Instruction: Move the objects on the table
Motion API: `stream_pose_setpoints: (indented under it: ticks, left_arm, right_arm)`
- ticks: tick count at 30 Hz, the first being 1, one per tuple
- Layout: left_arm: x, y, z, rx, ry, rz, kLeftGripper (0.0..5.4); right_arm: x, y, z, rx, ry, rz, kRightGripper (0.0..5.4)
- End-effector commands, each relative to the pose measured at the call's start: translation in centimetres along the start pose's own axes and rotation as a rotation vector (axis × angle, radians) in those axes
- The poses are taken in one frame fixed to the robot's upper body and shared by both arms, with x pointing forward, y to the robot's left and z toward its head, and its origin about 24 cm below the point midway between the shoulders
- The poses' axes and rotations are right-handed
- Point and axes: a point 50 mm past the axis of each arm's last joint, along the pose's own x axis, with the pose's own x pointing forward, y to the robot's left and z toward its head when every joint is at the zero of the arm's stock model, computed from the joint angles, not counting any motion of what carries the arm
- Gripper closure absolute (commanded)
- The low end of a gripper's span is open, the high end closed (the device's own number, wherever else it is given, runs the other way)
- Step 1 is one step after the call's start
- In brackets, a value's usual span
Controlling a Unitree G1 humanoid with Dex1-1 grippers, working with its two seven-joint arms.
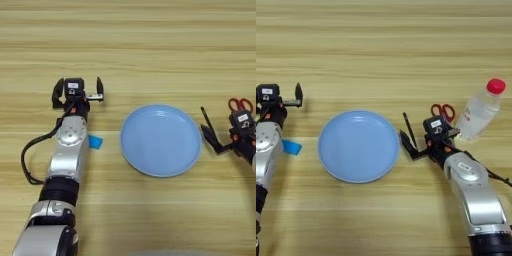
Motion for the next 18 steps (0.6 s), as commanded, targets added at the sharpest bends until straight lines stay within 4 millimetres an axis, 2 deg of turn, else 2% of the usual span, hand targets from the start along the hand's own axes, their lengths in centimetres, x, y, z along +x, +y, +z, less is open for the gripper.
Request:
stream_pose_setpoints:
  ticks: [1, 18]
  left_arm:
    - [0.1, -0.1, 0.3, -0.004, -0.008, -0.004, 0.0]
    - [0.1, -0.2, 0.3, -0.006, -0.008, -0.005, 0.0]
  right_arm:
    - [0.4, -0.2, 0.0, -0.01, 0.011, -0.01, 0.01]
    - [1.3, 0.7, -1.0, 0.012, 0.07, 0.049, 0.01]
